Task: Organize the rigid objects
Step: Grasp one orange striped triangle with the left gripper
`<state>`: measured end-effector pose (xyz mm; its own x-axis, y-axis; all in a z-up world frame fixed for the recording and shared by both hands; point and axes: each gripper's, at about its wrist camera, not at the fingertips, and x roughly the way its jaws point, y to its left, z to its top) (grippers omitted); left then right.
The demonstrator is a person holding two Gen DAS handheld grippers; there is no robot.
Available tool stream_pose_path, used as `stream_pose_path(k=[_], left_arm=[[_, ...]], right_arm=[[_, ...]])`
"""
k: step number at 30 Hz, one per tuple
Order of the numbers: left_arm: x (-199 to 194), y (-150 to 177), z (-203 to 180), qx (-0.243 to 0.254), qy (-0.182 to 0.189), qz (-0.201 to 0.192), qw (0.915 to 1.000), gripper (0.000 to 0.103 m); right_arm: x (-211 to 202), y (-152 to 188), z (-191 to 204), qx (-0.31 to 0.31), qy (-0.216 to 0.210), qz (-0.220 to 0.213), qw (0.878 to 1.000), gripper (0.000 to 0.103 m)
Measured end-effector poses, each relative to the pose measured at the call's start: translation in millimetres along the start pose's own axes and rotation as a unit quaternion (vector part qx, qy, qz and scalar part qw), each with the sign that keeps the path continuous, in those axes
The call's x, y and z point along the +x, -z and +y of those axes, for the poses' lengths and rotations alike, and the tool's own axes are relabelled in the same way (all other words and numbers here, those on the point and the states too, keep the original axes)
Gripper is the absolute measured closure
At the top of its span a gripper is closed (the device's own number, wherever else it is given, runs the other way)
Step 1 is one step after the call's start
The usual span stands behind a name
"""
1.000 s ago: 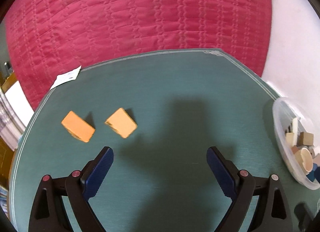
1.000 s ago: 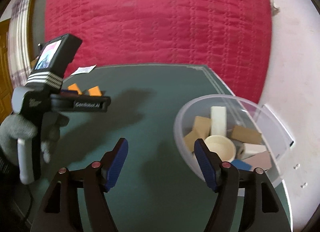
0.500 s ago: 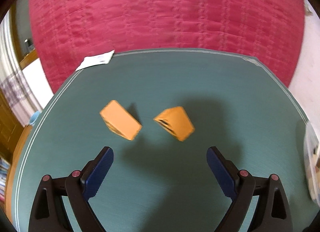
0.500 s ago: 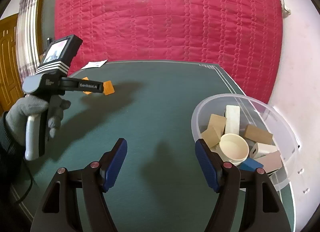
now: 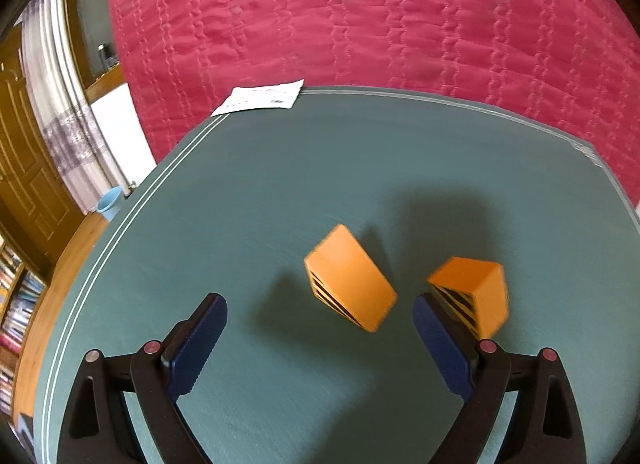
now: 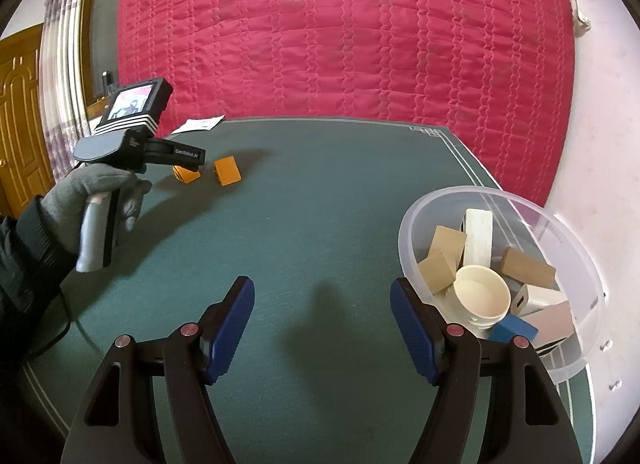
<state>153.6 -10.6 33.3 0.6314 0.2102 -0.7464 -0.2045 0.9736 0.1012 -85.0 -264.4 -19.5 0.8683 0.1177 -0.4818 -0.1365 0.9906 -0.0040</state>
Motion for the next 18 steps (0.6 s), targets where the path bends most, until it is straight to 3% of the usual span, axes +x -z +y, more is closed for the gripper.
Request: stream_pose_path(k=[18], left_arm=[[37, -22, 5, -0.031, -0.027, 0.026, 0.9988, 0.006]], right_arm=[[1, 0, 1, 0.004, -0.004, 0.007, 1.0, 0.032]])
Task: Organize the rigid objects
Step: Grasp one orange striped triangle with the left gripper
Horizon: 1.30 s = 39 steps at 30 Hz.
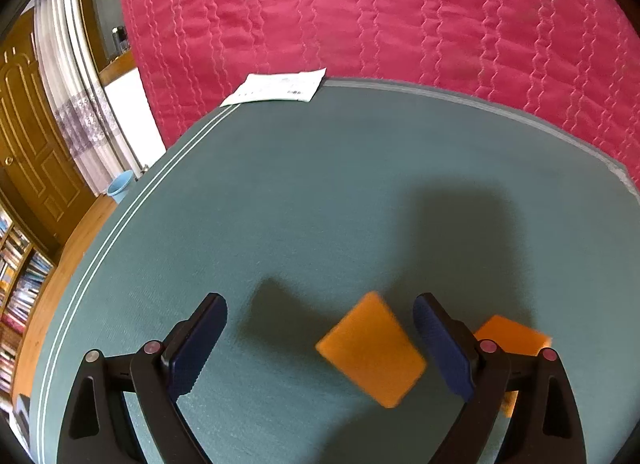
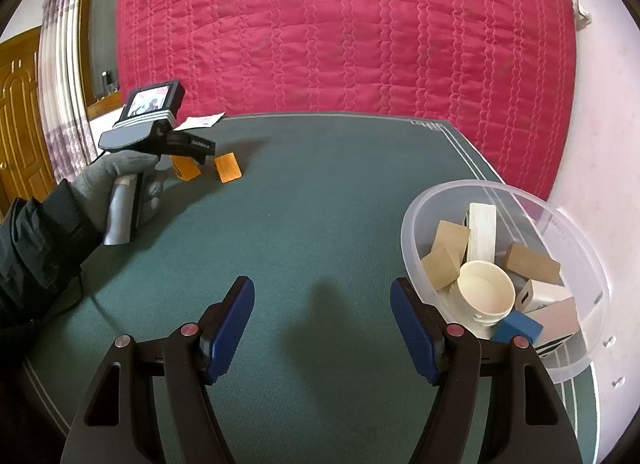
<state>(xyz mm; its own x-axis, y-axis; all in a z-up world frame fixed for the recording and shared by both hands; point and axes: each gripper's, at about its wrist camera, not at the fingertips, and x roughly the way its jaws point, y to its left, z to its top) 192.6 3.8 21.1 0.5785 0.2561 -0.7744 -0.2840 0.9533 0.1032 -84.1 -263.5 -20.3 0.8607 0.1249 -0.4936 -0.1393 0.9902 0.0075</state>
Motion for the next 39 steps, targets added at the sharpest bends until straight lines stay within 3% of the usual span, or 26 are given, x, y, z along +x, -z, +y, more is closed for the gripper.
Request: stream_pose_path(k=[3, 17, 20, 28, 39], left_arm=[[3, 2, 13, -0.018, 0.025, 0.014, 0.9994, 0.005], [-7, 16, 32, 0.001, 0.04, 0.012, 0.9991, 0.007], [-10, 17, 26, 0.019, 0.048, 0.001, 0.9987, 0.02], [-16, 18, 18, 0.049, 0.101, -0.019, 0.9936, 0.071], [-33, 31, 32, 0.054, 0.114, -0.019, 0.9919, 0.072]], right_arm=[[0, 0, 0, -0.001, 0.001, -0.001, 1.0, 0.032], [2, 1, 0, 0.006, -0.003, 0.005, 1.0, 0.032], [4, 1, -1, 0.009, -0.006, 0.011, 1.0, 0.032], [13, 1, -5, 0.029, -0.014, 0.034, 0.999, 0.032], [39, -24, 22, 0.012, -0.054, 0.069, 0.996, 0.032]])
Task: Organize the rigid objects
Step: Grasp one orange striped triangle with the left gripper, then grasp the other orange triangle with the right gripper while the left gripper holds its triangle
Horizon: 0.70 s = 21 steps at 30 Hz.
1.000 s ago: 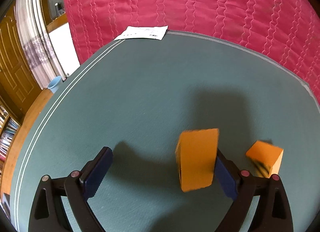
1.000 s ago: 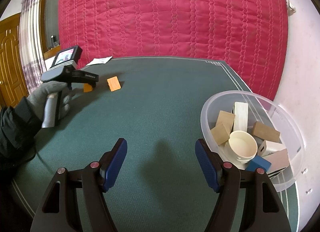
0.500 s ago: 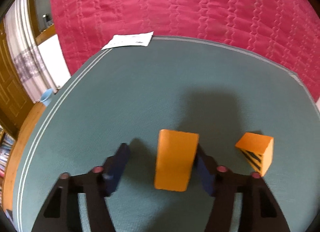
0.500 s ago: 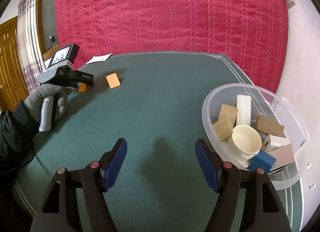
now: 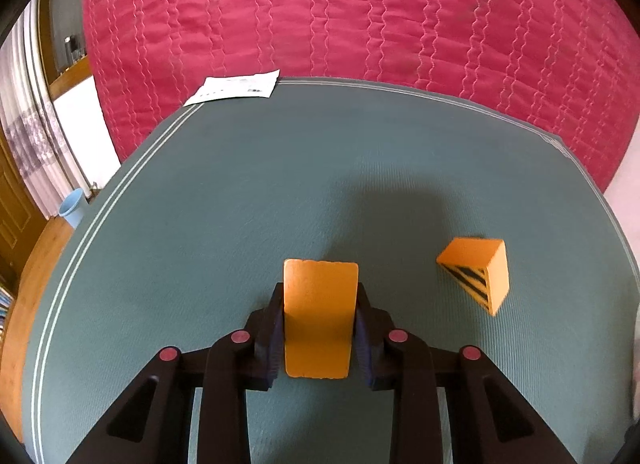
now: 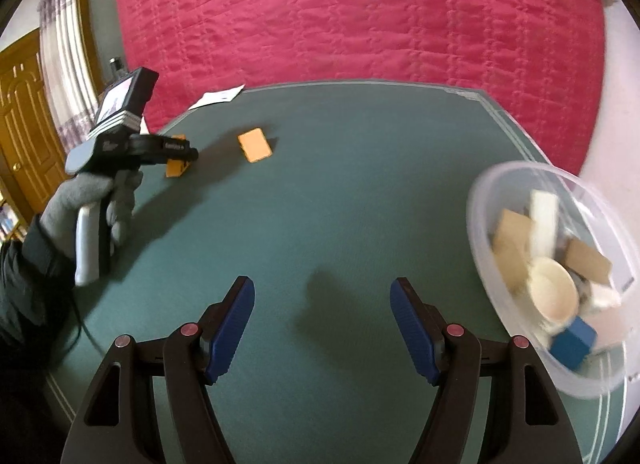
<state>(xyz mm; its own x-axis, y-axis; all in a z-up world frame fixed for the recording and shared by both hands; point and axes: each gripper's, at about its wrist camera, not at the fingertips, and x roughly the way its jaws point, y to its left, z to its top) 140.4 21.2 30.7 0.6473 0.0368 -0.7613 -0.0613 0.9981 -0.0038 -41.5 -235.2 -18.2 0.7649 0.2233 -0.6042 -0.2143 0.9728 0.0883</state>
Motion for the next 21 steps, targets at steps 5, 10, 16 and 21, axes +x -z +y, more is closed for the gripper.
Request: stream_pose_path(k=[5, 10, 16, 21], left_arm=[[-19, 10, 5, 0.005, 0.002, -0.011, 0.9999, 0.072], [-37, 21, 8, 0.013, 0.013, -0.032, 0.9993, 0.071], [-48, 30, 16, 0.017, 0.022, -0.037, 0.9989, 0.071], [-50, 34, 24, 0.011, 0.028, -0.031, 0.999, 0.071]], right_arm=[[34, -29, 8, 0.008, -0.022, 0.024, 0.999, 0.032], [79, -60, 23, 0.018, -0.029, 0.041, 0.999, 0.032], [123, -93, 50, -0.004, -0.027, 0.042, 0.999, 0.031], [160, -114, 67, -0.022, -0.02, 0.056, 0.998, 0.031]])
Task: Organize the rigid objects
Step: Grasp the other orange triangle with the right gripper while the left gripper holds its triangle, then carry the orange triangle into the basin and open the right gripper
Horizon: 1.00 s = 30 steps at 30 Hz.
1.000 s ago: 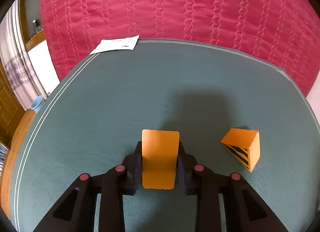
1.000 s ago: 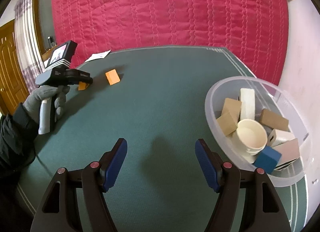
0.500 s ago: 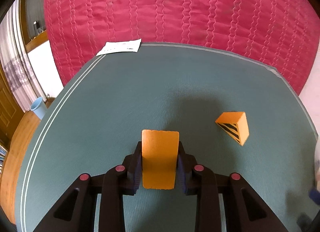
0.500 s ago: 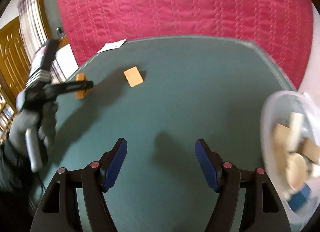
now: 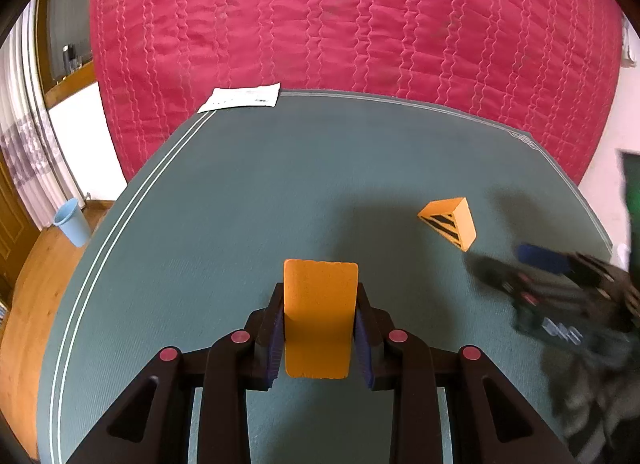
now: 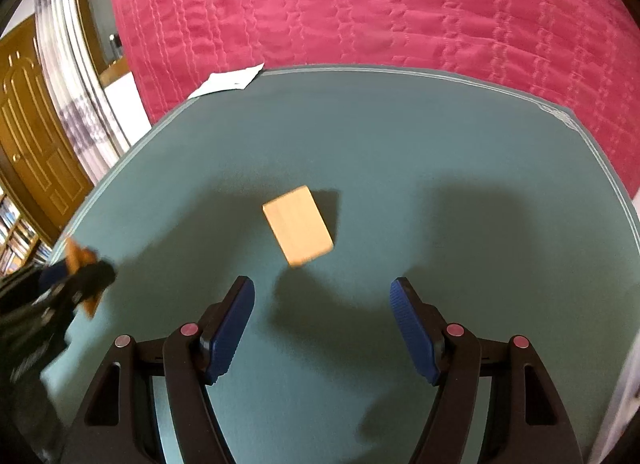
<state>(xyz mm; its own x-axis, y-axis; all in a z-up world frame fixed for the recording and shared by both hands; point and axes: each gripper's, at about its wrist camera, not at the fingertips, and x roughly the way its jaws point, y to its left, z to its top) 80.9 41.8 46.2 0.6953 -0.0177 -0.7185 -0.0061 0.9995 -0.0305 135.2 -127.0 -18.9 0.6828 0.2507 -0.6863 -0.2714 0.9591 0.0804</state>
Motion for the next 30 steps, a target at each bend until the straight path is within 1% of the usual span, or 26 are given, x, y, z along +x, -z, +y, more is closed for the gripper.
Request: stream_pose_path(k=[6, 8, 9, 11, 12, 13, 19, 30], left_arm=[[-1, 3, 5, -0.011, 0.009, 0.004, 0.9999, 0.072], [-1, 4, 4, -0.011, 0.012, 0.004, 0.9999, 0.071], [-1, 4, 4, -0.011, 0.012, 0.005, 0.9998, 0.071], [-2, 5, 4, -0.011, 0.014, 0.006, 0.9998, 0.071], [-2, 5, 4, -0.011, 0.015, 0.006, 0.9998, 0.071], [-2, 6, 4, -0.012, 0.015, 0.006, 0.9998, 0.071], [-1, 7, 4, -0.012, 0.012, 0.008, 0.9998, 0.071], [0, 11, -1, -0.002, 0.012, 0.011, 0.9999, 0.071]], right_arm=[[26, -25, 18, -0.024, 0.017, 0.001, 1.0, 0.034], [33, -30, 24, -0.036, 0.022, 0.003, 0.999, 0.043], [35, -32, 28, -0.043, 0.028, 0.001, 0.999, 0.045], [38, -32, 33, -0.056, 0.038, -0.001, 0.998, 0.053], [37, -32, 35, -0.06, 0.037, -0.003, 0.997, 0.057], [37, -32, 36, -0.062, 0.037, -0.004, 0.997, 0.064], [31, -24, 31, -0.056, 0.038, -0.006, 0.998, 0.069], [3, 8, 18, -0.048, 0.027, -0.009, 0.998, 0.069]])
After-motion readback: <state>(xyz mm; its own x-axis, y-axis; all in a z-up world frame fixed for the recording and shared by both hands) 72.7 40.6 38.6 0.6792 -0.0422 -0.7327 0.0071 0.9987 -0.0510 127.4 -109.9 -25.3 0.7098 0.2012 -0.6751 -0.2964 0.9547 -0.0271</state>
